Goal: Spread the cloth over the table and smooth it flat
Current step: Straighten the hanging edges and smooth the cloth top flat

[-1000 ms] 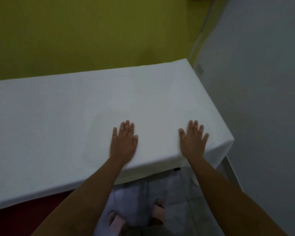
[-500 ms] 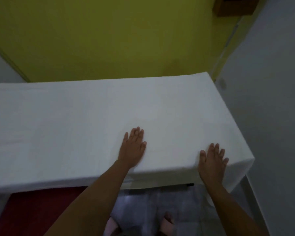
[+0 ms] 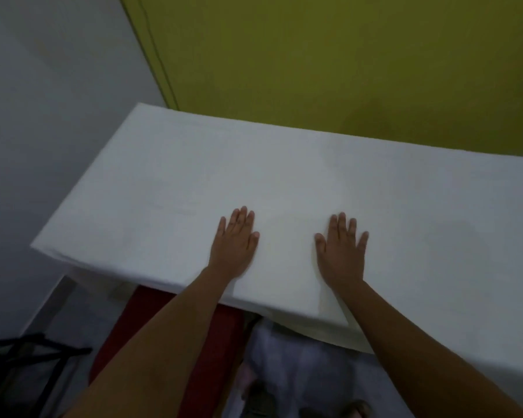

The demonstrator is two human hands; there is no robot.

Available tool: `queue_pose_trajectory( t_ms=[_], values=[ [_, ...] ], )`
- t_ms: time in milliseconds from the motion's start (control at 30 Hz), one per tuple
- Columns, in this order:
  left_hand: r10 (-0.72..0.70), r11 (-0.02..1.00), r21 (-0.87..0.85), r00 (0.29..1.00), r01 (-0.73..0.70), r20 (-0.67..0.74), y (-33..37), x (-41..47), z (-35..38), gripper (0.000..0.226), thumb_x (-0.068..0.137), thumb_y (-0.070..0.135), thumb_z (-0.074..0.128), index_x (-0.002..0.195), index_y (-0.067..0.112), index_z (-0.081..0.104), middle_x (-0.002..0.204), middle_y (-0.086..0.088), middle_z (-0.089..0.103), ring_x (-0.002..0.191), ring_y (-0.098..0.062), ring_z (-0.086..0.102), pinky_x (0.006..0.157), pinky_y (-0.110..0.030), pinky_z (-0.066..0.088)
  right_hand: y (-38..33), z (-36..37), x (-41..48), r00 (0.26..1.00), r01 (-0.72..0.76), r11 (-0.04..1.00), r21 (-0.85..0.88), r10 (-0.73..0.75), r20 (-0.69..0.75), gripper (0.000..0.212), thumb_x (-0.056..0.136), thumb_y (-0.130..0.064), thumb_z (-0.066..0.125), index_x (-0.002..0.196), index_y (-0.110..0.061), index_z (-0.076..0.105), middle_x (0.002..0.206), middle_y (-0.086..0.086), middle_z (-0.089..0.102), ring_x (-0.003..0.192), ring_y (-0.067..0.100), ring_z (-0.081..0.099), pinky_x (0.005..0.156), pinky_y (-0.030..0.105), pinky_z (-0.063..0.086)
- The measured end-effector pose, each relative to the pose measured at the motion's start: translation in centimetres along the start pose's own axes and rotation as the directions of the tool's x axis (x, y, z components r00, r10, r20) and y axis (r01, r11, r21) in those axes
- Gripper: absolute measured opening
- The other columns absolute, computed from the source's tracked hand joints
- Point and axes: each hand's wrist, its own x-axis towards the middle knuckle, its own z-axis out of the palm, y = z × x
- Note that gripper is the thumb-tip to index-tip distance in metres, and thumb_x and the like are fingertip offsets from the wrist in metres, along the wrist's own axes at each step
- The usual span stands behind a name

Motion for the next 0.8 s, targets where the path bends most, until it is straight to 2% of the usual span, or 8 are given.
queue_pose_trajectory(
  t_ms=[167,333,433,533,667,733,767,800],
  values=[
    [-0.195,0.981,-0.029,0.979,0.194,-0.05,-10.6,-2.3,-2.5,0.055,0.103,0.036,0.024,0.153,0.018,0.009,0.162,-0.001,0.004,0.149,-0.015,0.0,0.118,-0.037,-0.007,-11.2,1.9,2.9,0.974,0.225,0.974,-0.001,-0.225,0.014,0.061,0.101,-0.044,0.012,0.152,-0.012,0.006,0.161,0.006,0.003,0.148,0.025,-0.004,0.118,0.051,-0.004],
    [-0.397,0.918,-0.049,0.911,0.394,-0.111,-20.3,-6.6,-4.5,0.055,0.102,0.031,0.032,0.152,0.015,0.016,0.16,-0.007,0.012,0.149,-0.022,0.009,0.119,-0.041,0.001,-22.0,3.5,3.8,0.907,0.42,0.907,-0.015,-0.419,0.052,0.06,0.101,-0.043,0.015,0.152,-0.012,0.008,0.161,0.007,0.005,0.148,0.026,-0.002,0.118,0.053,-0.004],
    [-0.519,0.855,-0.086,0.846,0.511,-0.124,-25.1,-9.6,-5.2,0.056,0.103,0.031,0.031,0.152,0.008,0.017,0.16,-0.013,0.012,0.148,-0.027,0.009,0.119,-0.045,0.002,-27.6,4.6,2.4,0.839,0.54,0.842,-0.014,-0.537,0.092,0.061,0.101,-0.045,0.018,0.152,-0.012,0.007,0.161,0.006,0.004,0.148,0.025,-0.004,0.117,0.052,-0.007],
    [-0.59,0.806,-0.126,0.803,0.579,-0.085,-28.7,-12.1,-5.9,0.058,0.103,0.036,0.024,0.152,0.009,0.008,0.161,-0.01,0.003,0.149,-0.023,0.0,0.12,-0.045,-0.003,-31.7,5.9,-0.4,0.696,0.706,0.708,0.028,-0.7,0.159,0.064,0.1,-0.047,0.02,0.152,-0.012,0.004,0.161,0.006,-0.001,0.147,0.025,-0.009,0.116,0.052,-0.011],
    [-0.551,0.834,-0.071,0.833,0.547,-0.058,-30.1,-12.6,-6.5,0.057,0.104,0.034,0.024,0.153,0.01,0.006,0.161,-0.009,0.001,0.149,-0.023,-0.001,0.12,-0.044,-0.003,-32.5,7.0,-4.5,0.449,0.891,0.453,-0.03,-0.87,0.203,0.07,0.099,-0.052,0.019,0.152,-0.01,0.004,0.161,0.009,0.001,0.147,0.028,-0.007,0.117,0.051,-0.009],
    [-0.569,0.822,-0.085,0.82,0.563,-0.063,-29.7,-12.3,-6.6,0.056,0.104,0.032,0.023,0.153,0.01,0.006,0.161,-0.01,0.001,0.149,-0.024,-0.001,0.12,-0.046,-0.002,-31.7,7.0,-5.1,0.329,0.94,0.342,0.017,-0.916,0.231,0.068,0.099,-0.053,0.018,0.152,-0.012,0.006,0.161,0.006,0.002,0.148,0.025,-0.006,0.118,0.048,-0.009],
    [-0.589,0.808,-0.092,0.806,0.582,-0.067,-29.3,-12.1,-6.5,0.056,0.104,0.03,0.023,0.153,0.009,0.006,0.161,-0.01,0.001,0.149,-0.024,-0.001,0.12,-0.047,-0.001,-31.2,6.8,-4.9,0.29,0.947,0.312,0.069,-0.929,0.23,0.066,0.1,-0.051,0.018,0.152,-0.013,0.008,0.161,0.005,0.004,0.148,0.023,-0.005,0.118,0.045,-0.009],
    [-0.615,0.788,-0.096,0.785,0.609,-0.071,-28.8,-11.8,-6.5,0.055,0.104,0.028,0.023,0.152,0.009,0.006,0.161,-0.01,0.001,0.149,-0.024,-0.001,0.12,-0.049,-0.001,-30.8,6.3,-4.5,0.282,0.943,0.311,0.12,-0.936,0.208,0.062,0.101,-0.047,0.02,0.152,-0.013,0.012,0.161,0.005,0.008,0.148,0.023,-0.001,0.119,0.042,-0.008]
  ],
)
